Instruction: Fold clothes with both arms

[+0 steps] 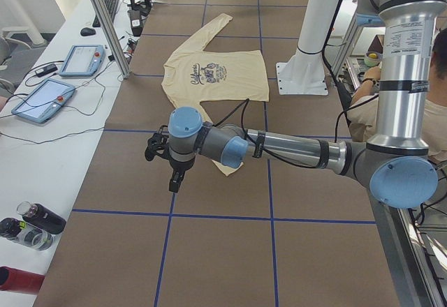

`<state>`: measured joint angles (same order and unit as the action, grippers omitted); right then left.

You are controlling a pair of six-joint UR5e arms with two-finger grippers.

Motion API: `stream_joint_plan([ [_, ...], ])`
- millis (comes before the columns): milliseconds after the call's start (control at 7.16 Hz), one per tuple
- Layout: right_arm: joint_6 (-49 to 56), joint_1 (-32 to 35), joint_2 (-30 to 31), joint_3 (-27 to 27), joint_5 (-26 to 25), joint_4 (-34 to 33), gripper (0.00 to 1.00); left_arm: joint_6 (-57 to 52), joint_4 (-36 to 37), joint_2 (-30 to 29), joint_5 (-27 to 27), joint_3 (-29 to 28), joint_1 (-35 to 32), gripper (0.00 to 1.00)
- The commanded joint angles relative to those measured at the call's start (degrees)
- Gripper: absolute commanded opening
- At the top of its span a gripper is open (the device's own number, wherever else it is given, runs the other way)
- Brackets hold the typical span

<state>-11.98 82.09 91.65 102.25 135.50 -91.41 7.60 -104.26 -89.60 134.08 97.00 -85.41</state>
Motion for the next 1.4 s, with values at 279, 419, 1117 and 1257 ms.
stream_joint_plan([
  [279,0.03,-0.79,-0.33,-0.21,1.07,3.05,1.00,-0.12,-7.71,-1.10,3.29,-3.75,0.59,1.00],
  [419,-0.06,-3.49,-0.24,-0.56,0.82,3.86,1.00,0.31,-10.50,-1.02,3.29,-3.57,0.68,1.00],
  [1117,-17.84,-9.39,-1.47,-0.03,-0.57,12.88,1.00,0.14,-13.95,-1.19,3.38,-6.12,1.82,1.00],
  [1257,-19.47,-10.19,-1.47,-0.21,-2.24,13.35,1.00,0.14,-14.13,-1.19,3.29,-6.12,1.91,1.00],
])
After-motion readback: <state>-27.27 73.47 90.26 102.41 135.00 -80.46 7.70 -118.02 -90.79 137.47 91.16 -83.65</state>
